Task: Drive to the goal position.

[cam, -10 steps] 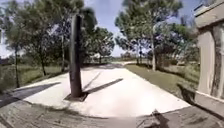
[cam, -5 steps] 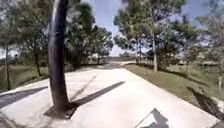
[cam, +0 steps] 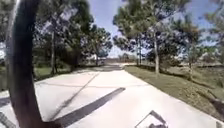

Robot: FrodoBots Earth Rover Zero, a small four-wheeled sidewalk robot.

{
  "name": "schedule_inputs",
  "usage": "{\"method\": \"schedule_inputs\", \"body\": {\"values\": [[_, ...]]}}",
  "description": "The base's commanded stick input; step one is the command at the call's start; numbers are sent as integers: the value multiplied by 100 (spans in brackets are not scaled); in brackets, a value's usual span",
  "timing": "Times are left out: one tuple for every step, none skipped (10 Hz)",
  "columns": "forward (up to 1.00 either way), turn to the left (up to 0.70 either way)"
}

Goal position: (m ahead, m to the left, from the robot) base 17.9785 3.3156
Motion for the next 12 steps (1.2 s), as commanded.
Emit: {"method": "schedule_inputs", "body": {"values": [[85, 0], [85, 19], [85, 34], [85, 34], [85, 1], [85, 0], [85, 0], [85, 0], [85, 0], [85, 0], [85, 0], [85, 0]]}}
